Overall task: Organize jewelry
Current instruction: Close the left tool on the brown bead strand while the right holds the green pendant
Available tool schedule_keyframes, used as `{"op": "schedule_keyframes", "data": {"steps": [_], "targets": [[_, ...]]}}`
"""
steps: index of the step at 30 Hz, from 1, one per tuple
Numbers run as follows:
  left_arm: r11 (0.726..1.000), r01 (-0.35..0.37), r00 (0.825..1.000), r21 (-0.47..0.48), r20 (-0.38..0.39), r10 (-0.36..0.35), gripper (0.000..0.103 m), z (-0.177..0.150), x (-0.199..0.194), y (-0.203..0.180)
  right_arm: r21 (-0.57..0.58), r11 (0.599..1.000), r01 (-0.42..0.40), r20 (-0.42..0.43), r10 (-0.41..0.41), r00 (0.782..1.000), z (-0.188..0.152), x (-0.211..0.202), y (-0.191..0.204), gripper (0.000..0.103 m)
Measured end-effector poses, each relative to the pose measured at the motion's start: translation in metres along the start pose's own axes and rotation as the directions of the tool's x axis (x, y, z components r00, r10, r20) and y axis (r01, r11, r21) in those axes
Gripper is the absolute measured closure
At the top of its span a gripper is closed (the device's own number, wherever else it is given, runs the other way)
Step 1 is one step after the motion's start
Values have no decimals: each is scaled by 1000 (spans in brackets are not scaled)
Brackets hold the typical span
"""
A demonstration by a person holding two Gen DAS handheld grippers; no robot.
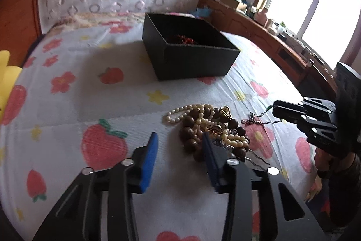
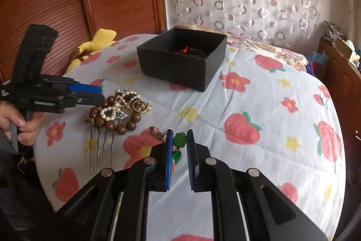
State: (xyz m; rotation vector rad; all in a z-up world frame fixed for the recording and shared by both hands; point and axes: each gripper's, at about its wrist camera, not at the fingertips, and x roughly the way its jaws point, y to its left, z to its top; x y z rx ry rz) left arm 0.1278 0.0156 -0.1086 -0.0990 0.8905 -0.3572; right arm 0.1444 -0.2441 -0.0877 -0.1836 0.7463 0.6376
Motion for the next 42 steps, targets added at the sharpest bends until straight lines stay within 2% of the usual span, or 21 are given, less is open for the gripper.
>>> {"op": "schedule_keyframes", "data": {"steps": [6,10,15,23,42], "targets": [[999,-19,1000,44,-22,20,72,4,9,-9,-28,999,35,13,-35,999,-10,-5,12,90],[998,-10,999,58,-33,12,90,5,13,-11,-31,999,33,9,-33,999,-16,-3,15,90],[997,0,1000,72,-18,1,91,2,7,-15,0,1000,23,22,-22,1000,-17,-5,11,90],[996,1,997,93,76,-8,91,13,-21,-32,-9,1000,28,30,-28,999,-18,-4,15,90],[989,-12,973,145,230,-22,91,49,-76,-60,-6,1000,26,36,-26,999,-19,-6,15,90]]}}
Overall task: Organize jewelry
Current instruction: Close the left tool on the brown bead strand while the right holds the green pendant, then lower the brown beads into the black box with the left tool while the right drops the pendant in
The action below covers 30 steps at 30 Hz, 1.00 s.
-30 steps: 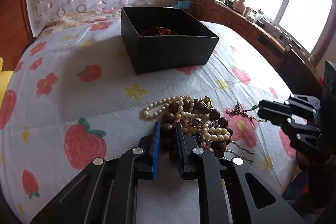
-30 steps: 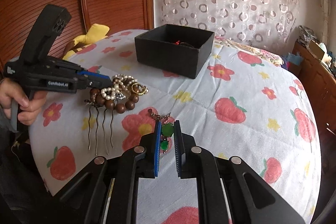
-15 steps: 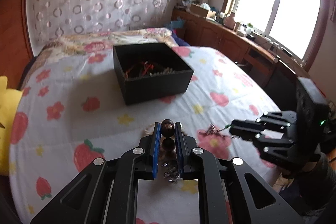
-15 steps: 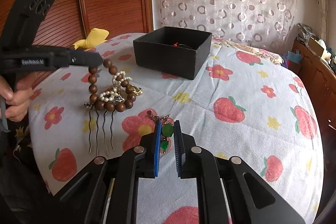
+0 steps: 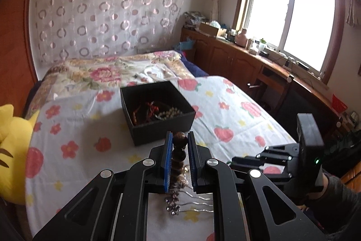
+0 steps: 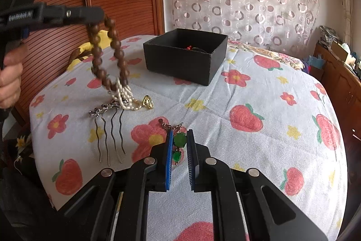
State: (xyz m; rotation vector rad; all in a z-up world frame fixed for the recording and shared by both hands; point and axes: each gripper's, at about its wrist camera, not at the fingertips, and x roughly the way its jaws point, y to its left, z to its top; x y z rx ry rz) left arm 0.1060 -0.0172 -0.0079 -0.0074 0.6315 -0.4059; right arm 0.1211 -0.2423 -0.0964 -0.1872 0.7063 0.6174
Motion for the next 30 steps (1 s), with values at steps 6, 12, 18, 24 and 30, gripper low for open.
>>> {"op": "schedule_keyframes", "data": {"steps": [6,12,18,24,30], "targets": [[1000,-22,999,13,32,22,91,13,-8,2,-2,1000,6,3,-6,1000,2,-1,-1,90],[1000,-3,998,-1,62,3,91,27,-17,4,-11,1000,6,36,-5,999,13,-11,3,90],[1000,-10,995,14,102,8,91,41,-29,1,-39,999,22,74,-19,997,31,-23,7,90],[999,-23,992,36,126,18,91,55,-31,-4,-59,998,30,114,-24,993,52,-34,3,90],[999,-45,993,28,107,41,91,67,-15,3,-79,996,48,150,-36,988,78,-40,-3,90]]}}
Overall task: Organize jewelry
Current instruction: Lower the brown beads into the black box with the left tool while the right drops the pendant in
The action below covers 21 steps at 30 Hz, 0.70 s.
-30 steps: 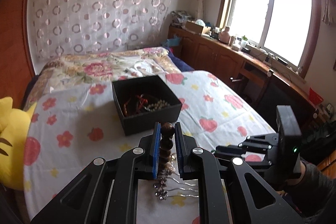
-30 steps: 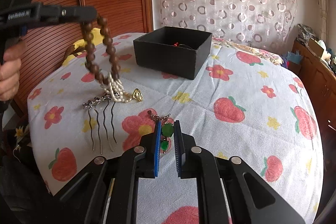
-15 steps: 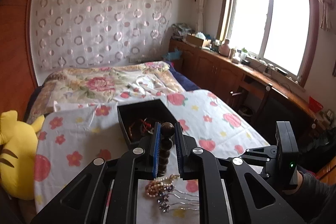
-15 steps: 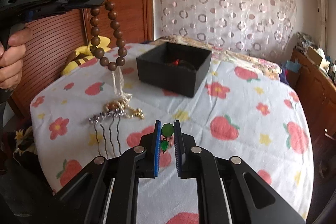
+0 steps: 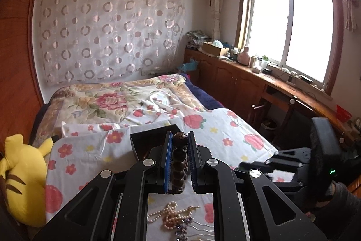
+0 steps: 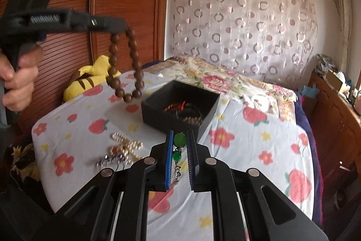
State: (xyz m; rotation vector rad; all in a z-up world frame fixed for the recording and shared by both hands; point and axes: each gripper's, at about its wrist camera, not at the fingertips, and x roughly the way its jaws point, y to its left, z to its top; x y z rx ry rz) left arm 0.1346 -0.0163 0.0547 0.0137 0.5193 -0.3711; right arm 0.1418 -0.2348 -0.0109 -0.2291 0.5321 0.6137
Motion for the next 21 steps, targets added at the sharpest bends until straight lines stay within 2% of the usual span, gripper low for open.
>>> {"op": "schedule_keyframes", "data": {"steps": [11,21], "targets": [[998,-54,995,-18,-81,52,91,15,67,26,-58,998,31,57,-28,998,57,12,-9,90],[992,-95,978,-80,-196,77,90,-23,119,52,-71,996,49,42,-47,998,91,52,-21,90]]}}
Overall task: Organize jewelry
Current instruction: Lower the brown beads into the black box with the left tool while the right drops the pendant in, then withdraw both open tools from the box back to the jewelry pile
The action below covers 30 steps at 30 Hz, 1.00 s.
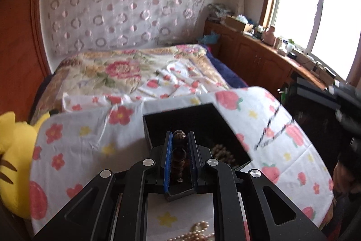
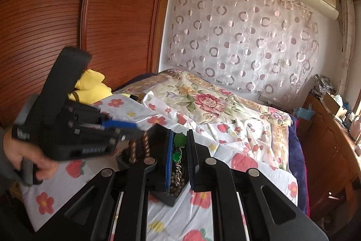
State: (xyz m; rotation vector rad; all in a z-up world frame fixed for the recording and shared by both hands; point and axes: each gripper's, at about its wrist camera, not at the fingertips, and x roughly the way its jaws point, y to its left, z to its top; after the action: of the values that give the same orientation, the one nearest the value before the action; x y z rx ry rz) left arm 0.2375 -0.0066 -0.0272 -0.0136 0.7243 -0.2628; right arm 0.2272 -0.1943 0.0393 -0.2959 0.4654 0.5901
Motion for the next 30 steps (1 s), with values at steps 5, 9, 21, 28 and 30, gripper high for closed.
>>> {"op": "schedule_keyframes", "data": {"steps": [5,9,21,28,30], "targets": [[1000,-17,1000,-15,-5,17,89,-5,5,9,21,1000,-4,-40,5,999,5,32,-8,90],[999,-28,999,-20,23,29,73,-7,-7,10,48,999,-5,-82,9,997,3,57,-14,90],[998,-64,995,-20,76,66,36,-32,-38,22,59,998,36,-175,-25,984,-10,105,-21,90],[994,-109,988,-1,112,109,11,-43,-51,22,74,997,36,-203,-21,979,-15,114,-21,89],[994,-112,986,-2,120,112,8,-47,-54,22,74,997,35,-201,-19,979,-15,114,-21,80]]}}
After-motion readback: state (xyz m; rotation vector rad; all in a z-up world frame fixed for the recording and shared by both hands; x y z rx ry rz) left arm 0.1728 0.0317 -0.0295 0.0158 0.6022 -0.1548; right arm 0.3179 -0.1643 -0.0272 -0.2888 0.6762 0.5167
